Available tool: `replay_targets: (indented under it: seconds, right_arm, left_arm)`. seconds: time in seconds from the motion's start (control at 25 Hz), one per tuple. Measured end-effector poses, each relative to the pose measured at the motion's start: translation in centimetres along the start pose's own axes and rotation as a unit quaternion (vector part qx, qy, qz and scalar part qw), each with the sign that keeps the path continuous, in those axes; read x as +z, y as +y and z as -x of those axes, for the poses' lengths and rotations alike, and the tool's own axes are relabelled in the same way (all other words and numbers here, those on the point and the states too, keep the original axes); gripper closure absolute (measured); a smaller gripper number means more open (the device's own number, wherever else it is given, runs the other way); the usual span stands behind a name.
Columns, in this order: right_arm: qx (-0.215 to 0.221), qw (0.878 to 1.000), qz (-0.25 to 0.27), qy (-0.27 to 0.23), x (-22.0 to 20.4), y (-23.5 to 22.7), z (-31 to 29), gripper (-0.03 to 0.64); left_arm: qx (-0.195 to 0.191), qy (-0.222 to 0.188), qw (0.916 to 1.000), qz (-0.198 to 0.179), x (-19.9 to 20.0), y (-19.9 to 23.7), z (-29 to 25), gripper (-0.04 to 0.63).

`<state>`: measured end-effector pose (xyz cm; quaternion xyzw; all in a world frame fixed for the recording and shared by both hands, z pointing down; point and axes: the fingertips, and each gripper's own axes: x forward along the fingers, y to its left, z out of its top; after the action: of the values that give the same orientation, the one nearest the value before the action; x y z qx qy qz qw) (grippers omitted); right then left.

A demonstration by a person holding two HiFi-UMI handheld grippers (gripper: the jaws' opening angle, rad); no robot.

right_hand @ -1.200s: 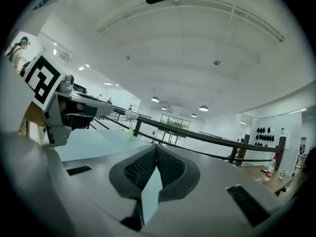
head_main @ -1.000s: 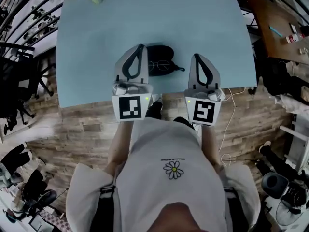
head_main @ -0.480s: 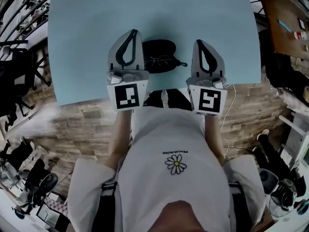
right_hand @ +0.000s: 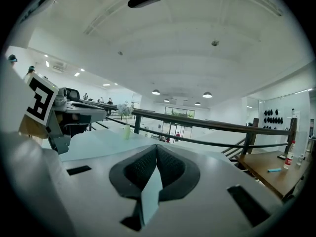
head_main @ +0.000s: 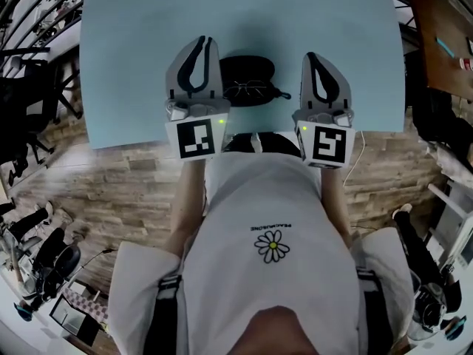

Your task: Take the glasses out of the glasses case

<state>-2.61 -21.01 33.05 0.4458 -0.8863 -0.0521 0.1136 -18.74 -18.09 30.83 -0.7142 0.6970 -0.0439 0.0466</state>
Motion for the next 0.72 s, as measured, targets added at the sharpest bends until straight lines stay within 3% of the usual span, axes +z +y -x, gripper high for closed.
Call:
replay_targets:
  seconds: [0.2,0.44,0.6,0.72]
  right_arm:
    - [0.016,1.000,0.002,-0.006,0.1,0.6,0.0,0.607]
    - [0.020,1.000,-0.003,-0.003,-0.3,0.7,0.9,0.607]
    - [0.019,1.000,-0.005,0.002,-0.8,0.7,1.3,0.607]
    - [0.019,1.000,-0.003,0.005,-1.2,0.7,1.7,0.607]
  left_arm:
    - [-0.028,0.024,0.9993,0.008,-0.8,-0.3,-0.6,0.460]
    - [-0.105,0.051,0.9927,-0.029,-1.1,-2.1,-1.6,0.383]
    - [-0.180,0.078,0.9795,-0.044,-2.2,-3.3,-2.3,0.337]
    - [-0.247,0.112,0.9612,-0.051,-3.9,-4.9,-2.0,0.317]
